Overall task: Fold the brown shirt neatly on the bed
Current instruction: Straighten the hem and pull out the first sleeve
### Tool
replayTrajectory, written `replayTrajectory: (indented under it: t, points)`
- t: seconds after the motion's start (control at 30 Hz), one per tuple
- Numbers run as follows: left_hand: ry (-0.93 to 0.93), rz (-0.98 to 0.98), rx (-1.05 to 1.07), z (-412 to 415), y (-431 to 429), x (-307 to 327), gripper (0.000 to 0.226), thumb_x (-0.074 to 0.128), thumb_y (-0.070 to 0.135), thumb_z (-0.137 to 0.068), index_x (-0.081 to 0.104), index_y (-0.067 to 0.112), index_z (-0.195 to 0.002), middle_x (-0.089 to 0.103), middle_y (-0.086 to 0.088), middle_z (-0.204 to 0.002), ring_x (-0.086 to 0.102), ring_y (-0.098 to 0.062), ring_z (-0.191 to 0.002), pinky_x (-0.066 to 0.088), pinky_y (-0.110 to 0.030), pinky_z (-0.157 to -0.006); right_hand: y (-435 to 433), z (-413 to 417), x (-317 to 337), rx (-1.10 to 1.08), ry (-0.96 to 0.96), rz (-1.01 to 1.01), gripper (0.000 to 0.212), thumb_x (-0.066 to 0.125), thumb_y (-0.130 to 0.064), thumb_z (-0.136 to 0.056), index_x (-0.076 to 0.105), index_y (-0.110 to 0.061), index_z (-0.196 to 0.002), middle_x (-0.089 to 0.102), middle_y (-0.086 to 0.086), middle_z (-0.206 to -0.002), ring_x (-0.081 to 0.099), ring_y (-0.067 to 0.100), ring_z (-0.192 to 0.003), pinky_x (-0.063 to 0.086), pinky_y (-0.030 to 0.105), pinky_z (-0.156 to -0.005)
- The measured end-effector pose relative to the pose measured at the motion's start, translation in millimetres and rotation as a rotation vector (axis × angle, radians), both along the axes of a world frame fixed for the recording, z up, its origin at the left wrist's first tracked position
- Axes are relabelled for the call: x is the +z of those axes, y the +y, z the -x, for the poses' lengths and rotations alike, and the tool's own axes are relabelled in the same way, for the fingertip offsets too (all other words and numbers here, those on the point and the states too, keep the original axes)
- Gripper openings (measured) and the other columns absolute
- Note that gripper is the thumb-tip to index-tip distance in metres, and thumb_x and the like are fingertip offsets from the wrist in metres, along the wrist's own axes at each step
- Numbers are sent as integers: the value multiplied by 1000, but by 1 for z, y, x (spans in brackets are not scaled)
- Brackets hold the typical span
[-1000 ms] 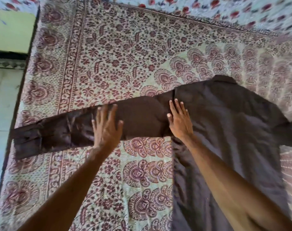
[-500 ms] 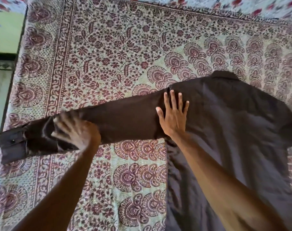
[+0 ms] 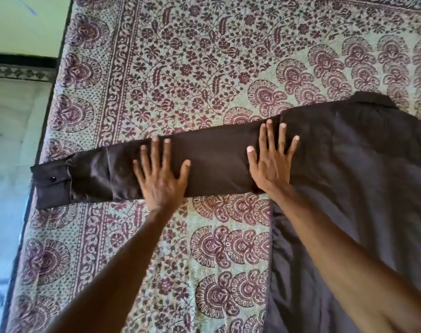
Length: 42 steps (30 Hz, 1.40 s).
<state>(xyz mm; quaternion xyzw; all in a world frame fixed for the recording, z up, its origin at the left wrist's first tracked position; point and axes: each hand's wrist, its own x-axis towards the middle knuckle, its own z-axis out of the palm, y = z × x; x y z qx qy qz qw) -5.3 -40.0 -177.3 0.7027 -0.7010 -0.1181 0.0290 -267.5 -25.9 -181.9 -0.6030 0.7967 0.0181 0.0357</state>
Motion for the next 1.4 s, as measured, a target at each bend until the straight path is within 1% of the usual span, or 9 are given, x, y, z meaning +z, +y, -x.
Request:
replayTrajectory:
  t: [0.17,0.37,0.43,0.53,0.7,0.83,1.03,1.27,1.4]
  points:
    - [-21,31,258,-103,-10,2,70,30,64,-93,18,28,-152,17,-2,-161,13,-28,-148,10,-50,-120,-7,-117,7,244,-116,-19,76,27,-56,-97,16,-8,-154,5,17,-162,0,34,-149,6,62,-116]
    - [-15,26,174,-147,-12,4,64,33,56,-96,23,26,-151,21,-2,-160,15,-28,-148,18,-47,-118,-20,-195,11,457,-186,-49,67,27,-53,-99,19,-16,-154,9,7,-163,2,28,-150,10,62,-115]
    - [-30,34,171,-151,-11,10,60,30,51,-98,24,23,-151,21,-5,-160,13,-28,-148,15,-48,-119,-17,-191,13,370,-222,-12,61,27,-50,-100,23,-20,-153,11,4,-163,6,26,-150,11,59,-117]
    - [-21,45,121,-137,-7,22,56,32,34,-100,18,20,-153,13,-7,-161,4,-27,-149,3,-49,-121,-2,-167,10,47,-176,46,58,25,-48,-102,25,-19,-153,15,6,-162,12,29,-149,13,57,-118]
    - [225,-22,-202,-60,0,25,54,26,26,-102,8,24,-153,0,-2,-162,-5,-22,-149,3,-47,-122,6,-165,-1,53,-133,18,57,19,-42,-103,13,-20,-155,8,2,-163,3,27,-150,8,55,-119]
    - [159,-90,-291,-27,0,17,53,28,36,-101,18,28,-152,7,0,-162,0,-22,-150,7,-50,-120,6,-162,-7,41,-84,24,56,16,-41,-103,16,-21,-155,12,1,-163,8,26,-150,11,54,-118]
    - [41,-19,32,-155,7,8,67,24,63,-96,5,33,-153,-2,5,-162,-3,-19,-150,-1,-43,-121,6,-166,-3,78,-43,3,57,23,-44,-102,17,-23,-154,14,3,-163,10,30,-149,12,58,-117]
    - [14,-14,51,-177,7,12,60,21,46,-102,9,19,-154,2,-4,-162,0,-24,-150,6,-43,-122,19,-184,4,252,-52,-54,60,25,-47,-100,17,-23,-154,11,5,-163,10,32,-149,10,61,-117]
    - [108,12,139,-153,8,26,53,42,20,-96,32,13,-148,24,-10,-157,18,-31,-146,17,-46,-119,21,-184,18,200,-309,-16,57,30,-43,-99,31,-18,-151,22,5,-160,16,28,-149,11,53,-120]
